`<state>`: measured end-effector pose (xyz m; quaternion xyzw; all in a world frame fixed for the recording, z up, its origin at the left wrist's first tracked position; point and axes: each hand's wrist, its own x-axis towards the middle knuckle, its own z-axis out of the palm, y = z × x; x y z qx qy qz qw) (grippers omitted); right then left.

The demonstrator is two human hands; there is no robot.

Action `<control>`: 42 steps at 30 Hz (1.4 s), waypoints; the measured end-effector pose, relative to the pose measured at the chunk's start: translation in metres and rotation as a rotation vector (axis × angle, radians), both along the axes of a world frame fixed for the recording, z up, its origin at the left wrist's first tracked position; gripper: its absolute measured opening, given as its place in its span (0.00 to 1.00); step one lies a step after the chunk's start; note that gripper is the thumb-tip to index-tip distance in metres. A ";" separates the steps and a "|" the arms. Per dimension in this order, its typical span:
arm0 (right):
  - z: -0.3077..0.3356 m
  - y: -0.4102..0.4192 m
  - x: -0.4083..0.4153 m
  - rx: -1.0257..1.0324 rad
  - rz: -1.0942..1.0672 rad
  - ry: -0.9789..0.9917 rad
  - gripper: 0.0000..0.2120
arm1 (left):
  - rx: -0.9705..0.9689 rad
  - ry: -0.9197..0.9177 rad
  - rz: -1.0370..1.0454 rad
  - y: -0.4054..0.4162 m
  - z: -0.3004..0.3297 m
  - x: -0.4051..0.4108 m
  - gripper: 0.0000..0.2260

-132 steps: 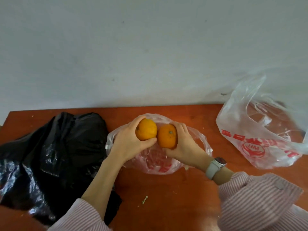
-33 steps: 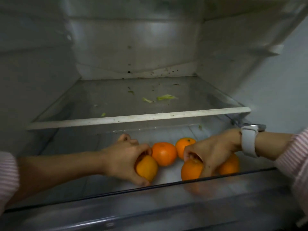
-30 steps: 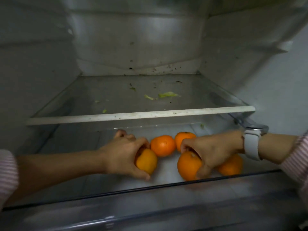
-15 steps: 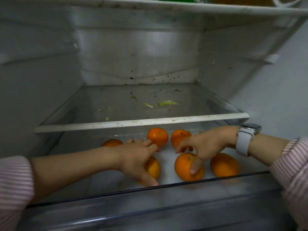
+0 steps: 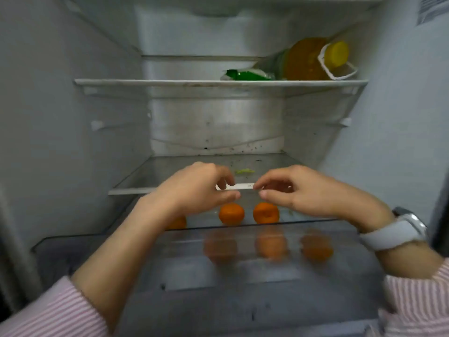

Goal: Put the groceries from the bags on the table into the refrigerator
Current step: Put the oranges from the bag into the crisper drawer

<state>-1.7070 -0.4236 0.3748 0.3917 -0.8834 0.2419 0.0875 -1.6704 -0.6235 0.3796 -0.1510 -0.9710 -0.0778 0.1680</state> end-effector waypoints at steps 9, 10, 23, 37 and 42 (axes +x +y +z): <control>-0.076 0.021 0.041 -0.108 -0.027 0.816 0.16 | -0.012 0.644 -0.070 0.008 -0.070 0.067 0.14; -0.078 0.021 0.038 -0.117 -0.013 0.847 0.16 | -0.038 0.696 -0.086 0.006 -0.075 0.065 0.14; -0.093 -0.026 -0.035 -0.265 -0.197 0.766 0.15 | 0.076 0.747 0.111 -0.003 -0.101 -0.021 0.13; -0.105 -0.045 -0.054 -0.217 -0.358 0.727 0.17 | 0.034 0.686 0.147 -0.013 -0.115 -0.056 0.14; -0.126 -0.031 -0.012 -0.180 -0.416 0.546 0.24 | 0.071 0.552 0.286 -0.008 -0.125 -0.010 0.23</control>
